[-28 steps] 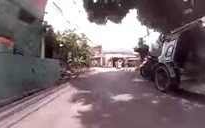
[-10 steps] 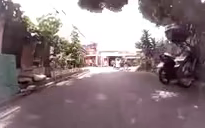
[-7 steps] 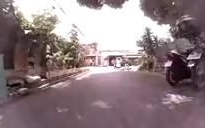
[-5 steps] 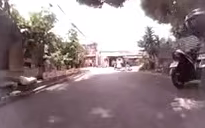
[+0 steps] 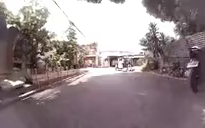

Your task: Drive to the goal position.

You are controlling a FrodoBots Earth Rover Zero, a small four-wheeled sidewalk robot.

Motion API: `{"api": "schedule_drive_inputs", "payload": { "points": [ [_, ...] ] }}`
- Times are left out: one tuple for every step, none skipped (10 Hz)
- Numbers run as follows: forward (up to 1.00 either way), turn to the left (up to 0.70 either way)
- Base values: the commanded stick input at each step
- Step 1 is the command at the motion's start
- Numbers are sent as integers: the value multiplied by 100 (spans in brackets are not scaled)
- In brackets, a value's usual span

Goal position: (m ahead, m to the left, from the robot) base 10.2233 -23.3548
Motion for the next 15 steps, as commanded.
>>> {"api": "schedule_drive_inputs", "payload": {
  "points": [
    [100, 0],
    [100, 0],
    [100, 0],
    [100, 0],
    [100, 0],
    [100, 0],
    [100, 0],
    [100, 0],
    [100, 0],
    [100, 0],
    [100, 0],
    [100, 0],
    [100, 0],
    [100, 0],
    [100, 0]
  ]
}}
